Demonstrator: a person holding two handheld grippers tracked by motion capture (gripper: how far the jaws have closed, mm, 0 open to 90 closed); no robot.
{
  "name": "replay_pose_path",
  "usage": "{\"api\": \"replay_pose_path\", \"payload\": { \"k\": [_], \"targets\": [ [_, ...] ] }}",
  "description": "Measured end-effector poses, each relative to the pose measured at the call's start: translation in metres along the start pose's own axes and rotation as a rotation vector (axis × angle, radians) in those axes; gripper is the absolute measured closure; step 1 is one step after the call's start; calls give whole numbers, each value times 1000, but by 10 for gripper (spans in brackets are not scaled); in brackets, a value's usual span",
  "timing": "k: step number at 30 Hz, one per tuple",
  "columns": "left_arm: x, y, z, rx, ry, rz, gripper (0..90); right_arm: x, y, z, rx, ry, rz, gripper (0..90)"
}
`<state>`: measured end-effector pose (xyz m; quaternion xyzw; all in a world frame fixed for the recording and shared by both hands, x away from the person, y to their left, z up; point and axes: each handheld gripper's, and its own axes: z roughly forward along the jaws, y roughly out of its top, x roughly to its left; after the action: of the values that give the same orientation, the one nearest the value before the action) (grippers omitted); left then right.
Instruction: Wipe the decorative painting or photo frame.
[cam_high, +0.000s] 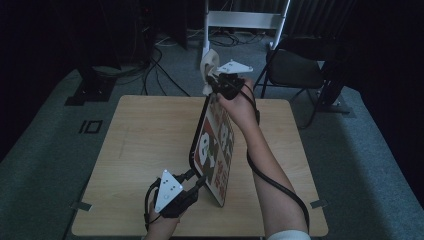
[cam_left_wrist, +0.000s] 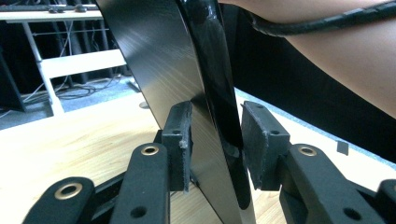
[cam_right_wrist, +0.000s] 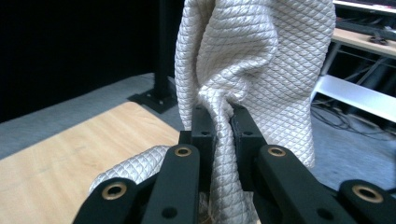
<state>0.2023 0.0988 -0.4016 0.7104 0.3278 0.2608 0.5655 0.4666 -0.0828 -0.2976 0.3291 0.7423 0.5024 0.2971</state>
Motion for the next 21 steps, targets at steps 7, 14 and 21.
{"api": "replay_pose_path", "payload": {
  "k": [7,14,21],
  "targets": [
    [3,0,-1,0,5,0,659,-20,-2,10,11,-43,55,827],
    [9,0,-1,2,6,-18,674,-42,-17,-11,0,-107,81,825],
    [15,0,-2,5,10,-46,695,-47,-42,-47,-26,-116,70,824]
  ]
}}
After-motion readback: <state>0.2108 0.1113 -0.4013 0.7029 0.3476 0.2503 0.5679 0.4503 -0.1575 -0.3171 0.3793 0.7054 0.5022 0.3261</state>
